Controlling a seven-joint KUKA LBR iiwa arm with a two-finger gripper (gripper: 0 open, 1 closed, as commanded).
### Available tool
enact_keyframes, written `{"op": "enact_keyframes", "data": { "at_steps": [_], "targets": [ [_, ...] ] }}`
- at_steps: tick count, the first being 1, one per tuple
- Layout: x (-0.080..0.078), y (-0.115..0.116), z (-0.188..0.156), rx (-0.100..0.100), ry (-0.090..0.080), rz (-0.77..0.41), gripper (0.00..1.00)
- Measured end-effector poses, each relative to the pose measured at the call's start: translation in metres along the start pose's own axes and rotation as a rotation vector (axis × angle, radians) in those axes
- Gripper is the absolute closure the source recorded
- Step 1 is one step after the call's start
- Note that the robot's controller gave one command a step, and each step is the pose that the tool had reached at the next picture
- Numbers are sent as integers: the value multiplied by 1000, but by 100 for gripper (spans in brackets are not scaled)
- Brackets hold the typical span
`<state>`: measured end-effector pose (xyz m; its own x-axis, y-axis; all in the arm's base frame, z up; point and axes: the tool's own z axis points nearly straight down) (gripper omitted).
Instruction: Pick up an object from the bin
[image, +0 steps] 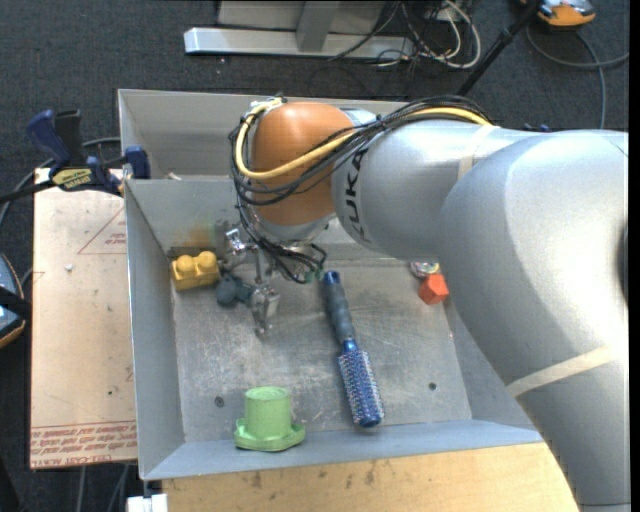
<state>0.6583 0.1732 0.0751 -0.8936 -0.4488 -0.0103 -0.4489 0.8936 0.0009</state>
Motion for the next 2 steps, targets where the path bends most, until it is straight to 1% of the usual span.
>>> {"op": "enact_keyframes", "data": {
  "at_steps": [1, 2],
  "targets": [
    [-2, 0, -1, 0, 4, 2, 0],
    [-2, 0, -4, 0, 5, 3, 100]
  ]
}}
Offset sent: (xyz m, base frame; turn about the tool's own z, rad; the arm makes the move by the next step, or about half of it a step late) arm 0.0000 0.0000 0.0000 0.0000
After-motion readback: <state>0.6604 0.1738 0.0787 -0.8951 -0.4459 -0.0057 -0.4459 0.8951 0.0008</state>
